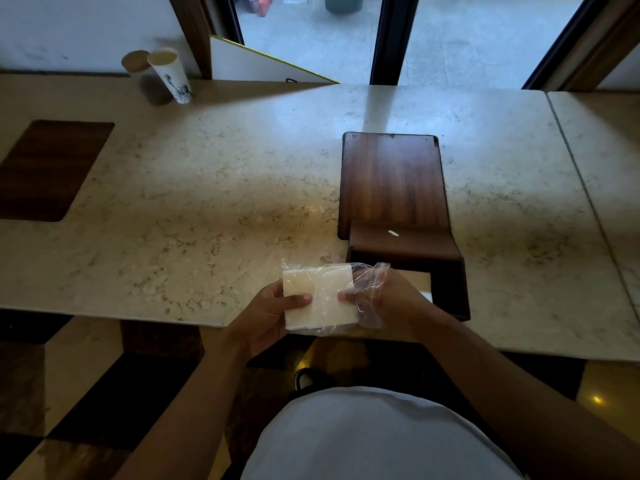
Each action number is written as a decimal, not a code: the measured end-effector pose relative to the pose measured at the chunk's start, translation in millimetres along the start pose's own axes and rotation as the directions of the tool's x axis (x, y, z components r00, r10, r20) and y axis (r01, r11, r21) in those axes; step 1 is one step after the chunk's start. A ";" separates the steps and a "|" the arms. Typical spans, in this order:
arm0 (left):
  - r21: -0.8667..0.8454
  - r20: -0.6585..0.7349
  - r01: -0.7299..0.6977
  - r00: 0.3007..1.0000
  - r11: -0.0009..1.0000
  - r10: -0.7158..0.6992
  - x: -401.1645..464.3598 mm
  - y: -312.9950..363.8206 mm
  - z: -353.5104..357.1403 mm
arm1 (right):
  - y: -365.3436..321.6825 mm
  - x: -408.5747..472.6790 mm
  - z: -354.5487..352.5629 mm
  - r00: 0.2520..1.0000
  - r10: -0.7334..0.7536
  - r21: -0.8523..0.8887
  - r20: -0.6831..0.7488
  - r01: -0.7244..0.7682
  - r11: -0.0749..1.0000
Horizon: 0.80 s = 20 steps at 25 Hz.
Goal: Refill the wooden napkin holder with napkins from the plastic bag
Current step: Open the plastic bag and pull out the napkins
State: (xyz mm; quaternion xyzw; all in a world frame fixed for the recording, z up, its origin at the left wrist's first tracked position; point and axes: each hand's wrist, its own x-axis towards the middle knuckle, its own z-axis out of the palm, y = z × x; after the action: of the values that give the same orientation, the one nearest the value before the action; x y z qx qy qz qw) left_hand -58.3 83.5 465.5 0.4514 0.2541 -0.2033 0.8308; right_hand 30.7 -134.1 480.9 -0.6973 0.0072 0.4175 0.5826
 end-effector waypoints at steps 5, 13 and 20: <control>0.017 -0.042 -0.027 0.999 1.000 0.027 6.2 1.7 -8.4 | -1.2 -1.7 -7.0 0.998 -0.043 0.004 -0.035 0.043 0.999; 0.076 -0.150 -0.129 0.979 0.989 0.139 19.5 4.2 -35.8 | -1.2 -1.7 -50.2 0.993 -0.043 0.093 -0.110 0.053 0.994; -0.156 -0.464 -0.158 0.883 0.975 0.069 28.3 -10.5 -60.5 | 1.0 2.3 -70.4 0.970 -0.082 0.197 -0.227 0.129 0.972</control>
State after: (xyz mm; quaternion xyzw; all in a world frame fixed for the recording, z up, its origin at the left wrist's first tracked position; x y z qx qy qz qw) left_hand -56.4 126.8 413.5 0.4194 0.4331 -0.0176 0.7977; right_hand 72.0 -191.0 476.8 -0.6725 0.0776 0.3040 0.6703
